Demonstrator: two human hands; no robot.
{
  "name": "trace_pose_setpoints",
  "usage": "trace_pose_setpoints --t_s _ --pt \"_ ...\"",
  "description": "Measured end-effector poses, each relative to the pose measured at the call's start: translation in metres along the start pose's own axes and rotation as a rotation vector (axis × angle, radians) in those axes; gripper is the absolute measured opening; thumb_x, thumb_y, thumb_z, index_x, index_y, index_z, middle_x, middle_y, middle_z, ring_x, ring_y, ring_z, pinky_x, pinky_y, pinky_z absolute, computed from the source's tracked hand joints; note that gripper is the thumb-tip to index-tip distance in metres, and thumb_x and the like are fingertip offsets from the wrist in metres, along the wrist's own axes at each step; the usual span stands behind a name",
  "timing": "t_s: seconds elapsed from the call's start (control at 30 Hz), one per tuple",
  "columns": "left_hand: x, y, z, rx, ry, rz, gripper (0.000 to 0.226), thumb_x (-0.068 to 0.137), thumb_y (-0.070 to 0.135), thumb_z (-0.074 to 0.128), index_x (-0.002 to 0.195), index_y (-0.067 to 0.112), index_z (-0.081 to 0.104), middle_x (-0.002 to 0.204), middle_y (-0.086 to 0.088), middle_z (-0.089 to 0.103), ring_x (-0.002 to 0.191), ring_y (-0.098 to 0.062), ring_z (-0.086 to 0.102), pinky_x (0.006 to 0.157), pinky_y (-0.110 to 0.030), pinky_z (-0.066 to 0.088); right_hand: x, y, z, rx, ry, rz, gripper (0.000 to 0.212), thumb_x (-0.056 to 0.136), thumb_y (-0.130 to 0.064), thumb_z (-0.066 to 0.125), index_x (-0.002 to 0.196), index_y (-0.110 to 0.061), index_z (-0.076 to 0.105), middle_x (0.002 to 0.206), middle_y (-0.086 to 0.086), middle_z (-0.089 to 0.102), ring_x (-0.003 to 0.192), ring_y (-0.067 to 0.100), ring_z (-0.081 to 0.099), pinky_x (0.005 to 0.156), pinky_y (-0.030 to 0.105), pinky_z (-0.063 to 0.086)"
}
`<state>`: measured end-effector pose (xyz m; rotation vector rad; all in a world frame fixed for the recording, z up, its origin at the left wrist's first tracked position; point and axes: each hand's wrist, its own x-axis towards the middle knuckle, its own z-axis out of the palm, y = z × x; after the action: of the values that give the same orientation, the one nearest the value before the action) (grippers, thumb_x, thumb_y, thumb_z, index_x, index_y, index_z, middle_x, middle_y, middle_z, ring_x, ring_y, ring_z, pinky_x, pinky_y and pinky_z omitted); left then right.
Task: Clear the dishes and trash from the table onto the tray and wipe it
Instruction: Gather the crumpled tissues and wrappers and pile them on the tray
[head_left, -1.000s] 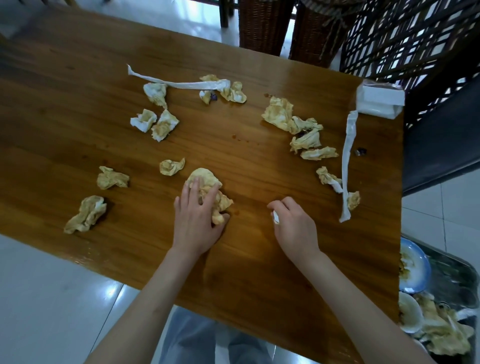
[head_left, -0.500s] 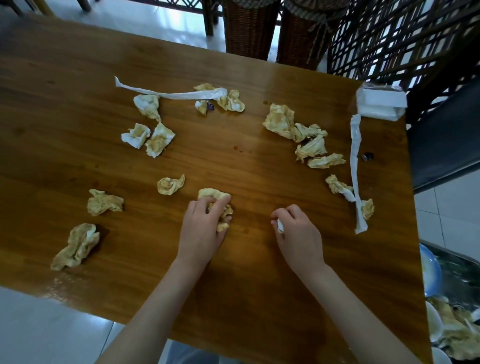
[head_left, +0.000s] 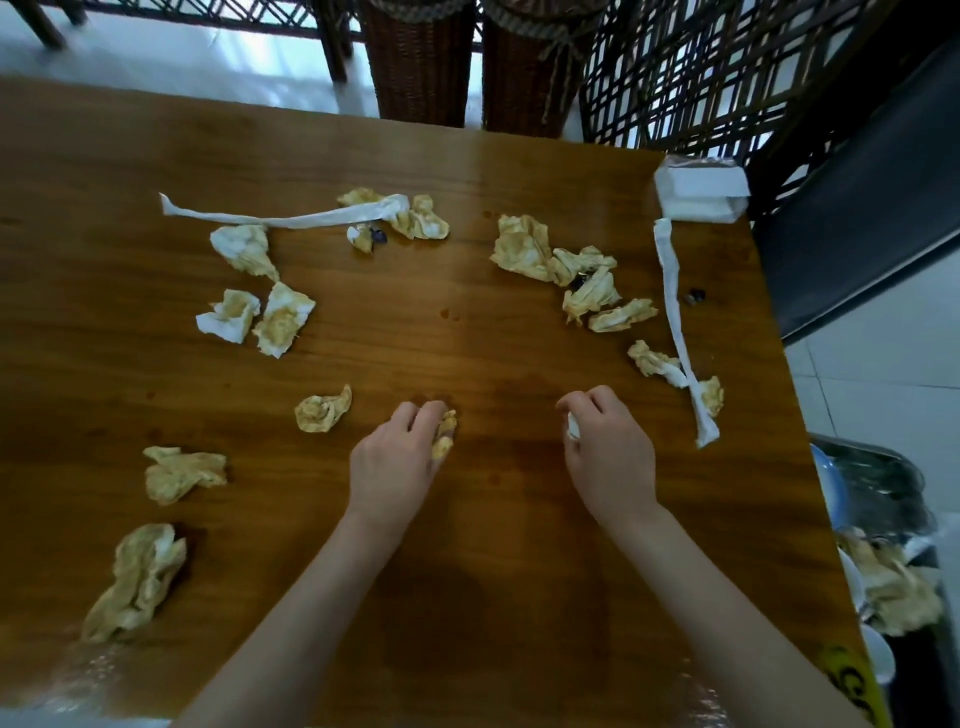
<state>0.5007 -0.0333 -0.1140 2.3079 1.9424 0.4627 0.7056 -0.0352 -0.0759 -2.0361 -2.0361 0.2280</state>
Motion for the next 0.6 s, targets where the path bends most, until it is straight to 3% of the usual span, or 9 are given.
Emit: trace_pose_setpoints --t_s 0.3,0.4,0.6 --pt "0.052 0.027 0.0 -0.148 0.095 0.174 0.029 0.077 0.024 0.074 0.101 0.011 0.066 0.08 -0.001 0.063 0.054 -0.011 0.058 0.044 -0.019 0.044 0.011 0.042 -0.019 -0.065 0.166 0.206 0.033 0.076 0.001 0.07 0.108 -0.007 0.065 0.1 0.012 0.061 0.091 0.026 0.06 0.061 0.026 0.047" --pt "0.066 0.046 0.003 -0.171 0.095 0.196 0.03 0.076 0.024 0.075 0.101 0.013 0.065 0.079 0.0 0.062 0.054 -0.01 0.058 0.043 -0.019 0.045 0.025 0.068 -0.022 -0.086 0.221 0.262 0.032 0.082 -0.004 0.066 0.114 -0.006 0.061 0.095 0.011 0.058 0.087 0.024 0.056 0.06 0.022 0.04" --pt "0.084 0.083 0.023 -0.172 0.044 0.202 0.034 0.072 0.025 0.079 0.102 0.016 0.066 0.08 0.002 0.061 0.054 -0.009 0.056 0.043 -0.017 0.039 0.051 0.105 -0.015 -0.161 0.098 0.321 0.036 0.092 -0.027 0.055 0.124 -0.012 0.054 0.103 0.009 0.054 0.095 0.022 0.045 0.072 0.029 0.041"
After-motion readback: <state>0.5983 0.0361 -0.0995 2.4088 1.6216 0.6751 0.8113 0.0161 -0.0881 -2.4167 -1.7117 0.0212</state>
